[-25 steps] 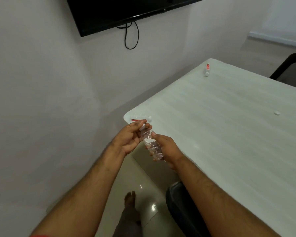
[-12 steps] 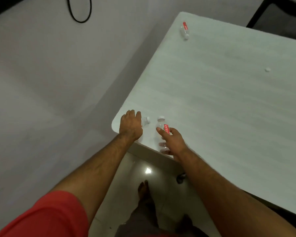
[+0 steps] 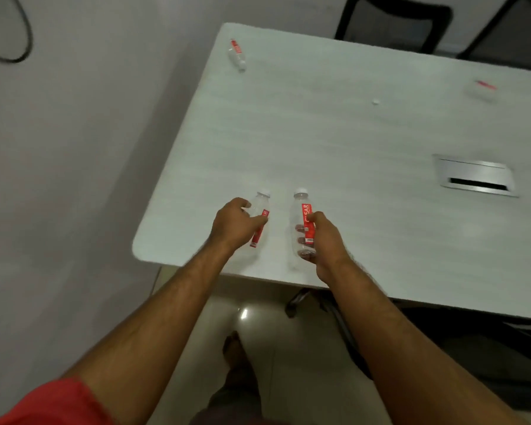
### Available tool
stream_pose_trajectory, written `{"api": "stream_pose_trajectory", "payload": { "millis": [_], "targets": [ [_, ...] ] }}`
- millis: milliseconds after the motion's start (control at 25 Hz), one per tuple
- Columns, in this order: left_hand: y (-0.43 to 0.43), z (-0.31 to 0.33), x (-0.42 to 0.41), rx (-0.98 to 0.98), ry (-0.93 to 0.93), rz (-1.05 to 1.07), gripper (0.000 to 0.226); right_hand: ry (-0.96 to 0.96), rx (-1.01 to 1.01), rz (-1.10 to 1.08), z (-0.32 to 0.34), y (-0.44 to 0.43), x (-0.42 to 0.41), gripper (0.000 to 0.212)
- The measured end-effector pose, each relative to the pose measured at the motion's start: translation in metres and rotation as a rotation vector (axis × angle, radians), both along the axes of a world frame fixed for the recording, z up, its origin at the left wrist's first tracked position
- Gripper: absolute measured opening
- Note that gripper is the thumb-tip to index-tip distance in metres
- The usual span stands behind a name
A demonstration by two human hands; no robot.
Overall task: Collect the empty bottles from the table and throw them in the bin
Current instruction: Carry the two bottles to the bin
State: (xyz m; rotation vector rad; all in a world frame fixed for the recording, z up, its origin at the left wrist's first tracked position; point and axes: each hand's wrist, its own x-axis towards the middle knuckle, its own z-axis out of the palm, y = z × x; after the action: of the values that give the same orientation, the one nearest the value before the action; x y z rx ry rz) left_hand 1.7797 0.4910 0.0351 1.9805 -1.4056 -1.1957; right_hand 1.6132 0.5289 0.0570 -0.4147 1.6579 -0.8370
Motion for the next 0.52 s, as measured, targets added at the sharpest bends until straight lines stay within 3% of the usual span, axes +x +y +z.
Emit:
{"api": "stream_pose_trajectory", "payload": {
  "millis": [80,200,520],
  "targets": [
    [0.009,0.023,-0.056,0.056,0.227,-0.021,0.060,0.047,-0.102,-0.104,0.023,0.018,-0.056,0.032],
    [0.032,0.054,-0.139,0.088,0.421,-0.120,0.056,0.072,-0.221,-0.219,0.052,0.060,-0.131,0.029],
    [0.158,0.110,-0.376,0.065,0.554,-0.426,0.043,0.098,-0.466,-0.475,0.097,0.232,-0.337,0.030]
  ]
}}
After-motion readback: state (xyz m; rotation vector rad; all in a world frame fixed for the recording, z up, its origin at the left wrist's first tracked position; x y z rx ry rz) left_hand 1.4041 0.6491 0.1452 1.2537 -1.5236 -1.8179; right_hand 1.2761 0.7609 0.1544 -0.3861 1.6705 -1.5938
